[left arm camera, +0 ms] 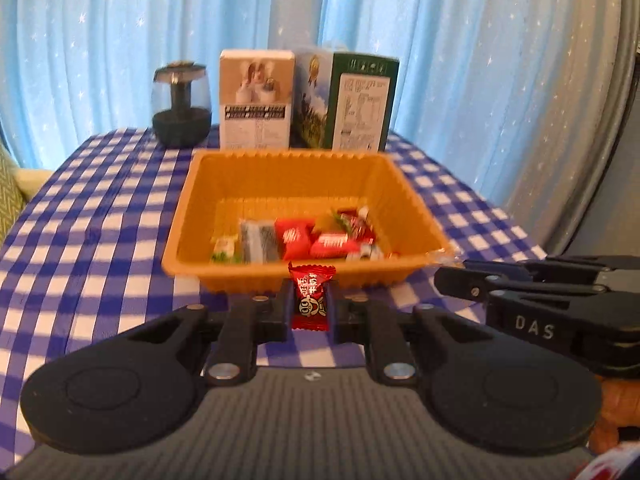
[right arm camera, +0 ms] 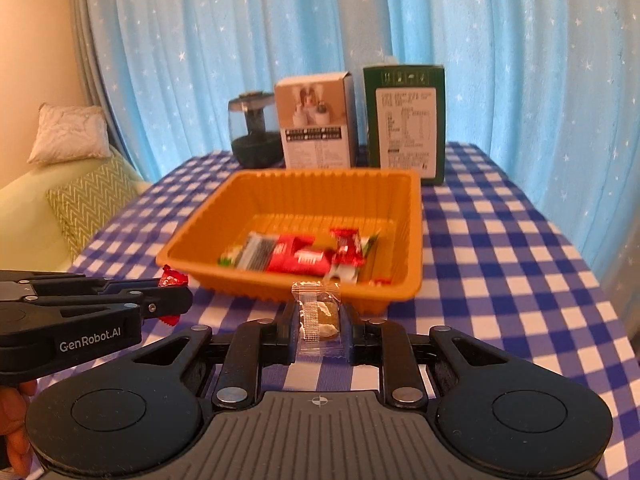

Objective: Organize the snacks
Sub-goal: 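Carry the red candy and clear-wrapped candy over the orange tray with both grippers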

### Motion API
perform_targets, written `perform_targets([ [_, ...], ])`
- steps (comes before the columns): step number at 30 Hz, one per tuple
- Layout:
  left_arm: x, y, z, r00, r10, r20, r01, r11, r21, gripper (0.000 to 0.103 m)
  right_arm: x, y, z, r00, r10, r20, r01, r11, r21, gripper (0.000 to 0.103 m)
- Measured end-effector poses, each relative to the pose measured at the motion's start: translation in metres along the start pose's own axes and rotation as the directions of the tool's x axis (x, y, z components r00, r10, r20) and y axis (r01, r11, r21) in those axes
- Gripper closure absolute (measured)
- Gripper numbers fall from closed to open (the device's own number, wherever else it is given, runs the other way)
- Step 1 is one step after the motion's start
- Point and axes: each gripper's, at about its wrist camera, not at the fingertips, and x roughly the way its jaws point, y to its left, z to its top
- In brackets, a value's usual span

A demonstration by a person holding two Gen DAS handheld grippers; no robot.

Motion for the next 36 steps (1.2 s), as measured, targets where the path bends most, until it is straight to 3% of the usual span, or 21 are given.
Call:
perform_targets([
  [16,0.04,0.006,0.044,0.998,0.016,0.052,-0.018,0.999,0.038,0.089,0.045,-0.025,0.046,0.999,-0.028,0.019,0.028,0.999,0.02,0.081],
  [36,0.092,0.05,0.069,0.998,0.058,0.012,-0.057,0.998,-0.02,0.089,0.096,-0.039,0.078,1.0,0.001,0.017,-0.002,0.999,0.05,0.081],
])
